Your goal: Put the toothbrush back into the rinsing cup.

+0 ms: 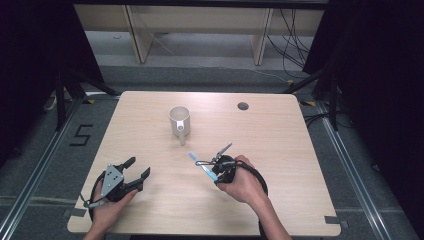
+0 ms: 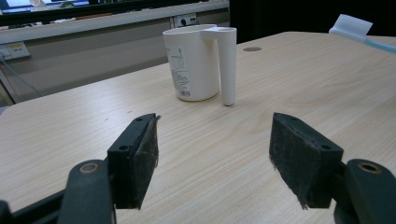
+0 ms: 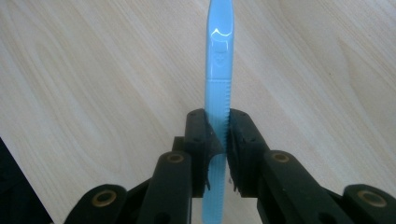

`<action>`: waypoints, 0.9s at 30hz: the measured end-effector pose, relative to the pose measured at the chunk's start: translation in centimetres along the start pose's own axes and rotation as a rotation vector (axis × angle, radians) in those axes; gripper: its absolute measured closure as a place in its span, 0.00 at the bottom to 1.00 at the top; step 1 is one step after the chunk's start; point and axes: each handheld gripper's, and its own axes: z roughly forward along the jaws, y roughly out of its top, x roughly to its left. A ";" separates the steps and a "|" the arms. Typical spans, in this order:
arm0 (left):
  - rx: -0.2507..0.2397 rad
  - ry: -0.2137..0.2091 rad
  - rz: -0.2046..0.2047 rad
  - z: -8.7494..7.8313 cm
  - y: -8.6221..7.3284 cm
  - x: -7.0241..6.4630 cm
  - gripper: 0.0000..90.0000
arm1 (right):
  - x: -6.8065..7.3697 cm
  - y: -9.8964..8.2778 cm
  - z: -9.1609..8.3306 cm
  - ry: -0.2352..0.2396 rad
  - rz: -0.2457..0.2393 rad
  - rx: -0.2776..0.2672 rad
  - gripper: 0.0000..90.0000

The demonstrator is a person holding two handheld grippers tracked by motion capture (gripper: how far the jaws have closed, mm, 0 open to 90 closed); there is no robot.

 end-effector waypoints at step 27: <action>-0.002 -0.003 -0.004 0.0 0.0 0.1 0.36 | 0.5 -1.0 0.6 -0.048 0.027 -0.383 0.88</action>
